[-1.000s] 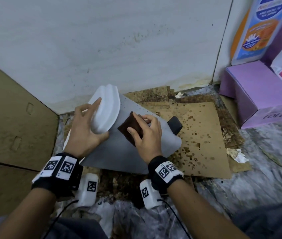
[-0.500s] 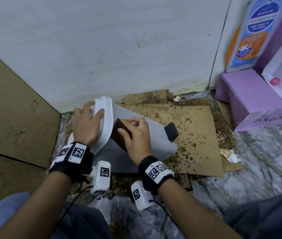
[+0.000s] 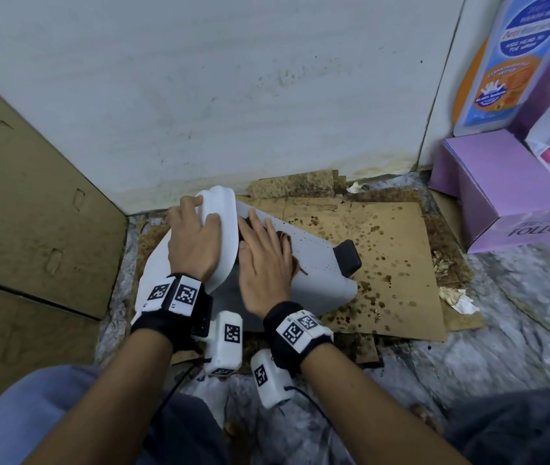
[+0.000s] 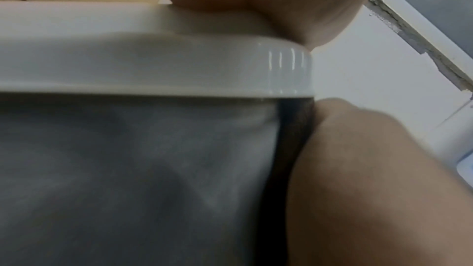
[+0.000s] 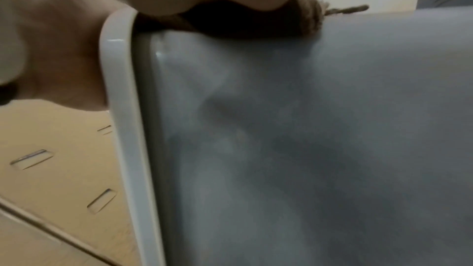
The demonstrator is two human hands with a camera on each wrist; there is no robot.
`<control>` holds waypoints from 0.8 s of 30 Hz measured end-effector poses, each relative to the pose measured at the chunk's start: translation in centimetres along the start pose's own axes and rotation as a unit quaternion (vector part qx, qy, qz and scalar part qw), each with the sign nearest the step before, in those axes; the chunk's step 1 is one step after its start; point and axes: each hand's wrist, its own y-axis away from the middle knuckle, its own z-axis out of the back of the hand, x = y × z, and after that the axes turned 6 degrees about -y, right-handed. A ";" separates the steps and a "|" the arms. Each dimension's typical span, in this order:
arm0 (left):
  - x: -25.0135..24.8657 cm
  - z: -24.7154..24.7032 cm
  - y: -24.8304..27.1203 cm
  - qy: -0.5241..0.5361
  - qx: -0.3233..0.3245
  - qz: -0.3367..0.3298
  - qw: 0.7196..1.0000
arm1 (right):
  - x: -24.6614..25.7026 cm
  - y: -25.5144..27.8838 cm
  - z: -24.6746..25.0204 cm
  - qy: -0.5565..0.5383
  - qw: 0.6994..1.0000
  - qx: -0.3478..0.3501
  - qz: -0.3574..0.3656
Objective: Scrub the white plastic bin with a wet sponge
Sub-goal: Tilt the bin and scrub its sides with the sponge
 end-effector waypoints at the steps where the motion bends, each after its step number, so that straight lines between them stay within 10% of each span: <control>1: -0.2 -0.1 0.1 -0.004 -0.001 -0.003 1.000 | -0.4 -0.3 0.2 0.002 1.000 0.009 0.001; 15: -2.2 -1.7 0.7 -0.020 -0.020 -0.003 1.000 | -9.1 1.8 3.6 -0.030 0.991 0.025 -0.125; 24: -1.7 -1.6 0.9 -0.022 -0.027 -0.020 0.999 | -2.8 0.7 1.8 -0.023 0.999 0.017 0.032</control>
